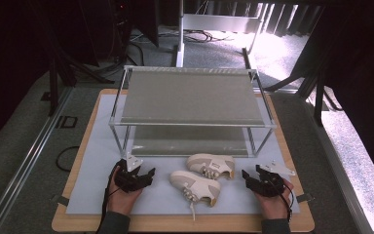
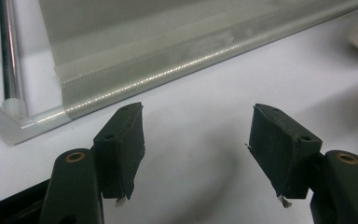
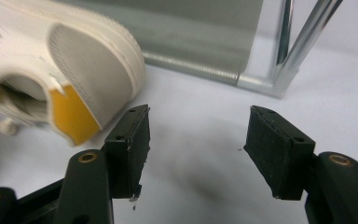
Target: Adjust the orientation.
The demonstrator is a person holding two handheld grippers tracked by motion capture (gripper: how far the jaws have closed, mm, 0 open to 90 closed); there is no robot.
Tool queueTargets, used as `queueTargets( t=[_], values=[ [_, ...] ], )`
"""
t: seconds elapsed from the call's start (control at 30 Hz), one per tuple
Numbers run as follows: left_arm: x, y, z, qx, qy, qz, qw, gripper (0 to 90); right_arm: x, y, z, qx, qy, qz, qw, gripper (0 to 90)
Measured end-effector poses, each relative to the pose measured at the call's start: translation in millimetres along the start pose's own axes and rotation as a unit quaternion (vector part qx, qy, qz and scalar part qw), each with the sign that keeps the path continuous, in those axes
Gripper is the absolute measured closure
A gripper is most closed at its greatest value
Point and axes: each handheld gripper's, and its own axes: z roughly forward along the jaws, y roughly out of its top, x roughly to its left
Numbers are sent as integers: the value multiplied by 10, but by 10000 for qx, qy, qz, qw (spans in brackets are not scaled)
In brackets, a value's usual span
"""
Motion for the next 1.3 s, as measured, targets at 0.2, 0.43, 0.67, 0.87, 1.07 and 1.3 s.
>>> queueTargets(
  t=[0.2, 0.43, 0.67, 0.87, 1.07, 1.3],
  values=[
    [-47, 12, -126, -304, -209, 130, 9992, 350, 94, -9, -123, -150, 133, -147, 9997, 405],
    [-112, 22, -189, -416, -382, 273, 9980, 350, 184, -48, -211, -237, 315, -260, 9989, 405],
    [-214, 55, -289, -658, -596, 493, 9948, 371, 355, -50, -300, -331, 632, -662, 9953, 407],
    [-278, 70, -286, -642, -663, 606, 9939, 371, 507, -76, -340, -365, 896, -875, 9914, 407],
    [-379, 76, -266, -634, -812, 765, 9917, 371, 583, -88, -350, -305, 1076, -1030, 9884, 402],
    [-529, 109, -255, -678, -998, 1008, 9876, 369, 745, -87, -381, -386, 1478, -1207, 9809, 388]
  ],
)
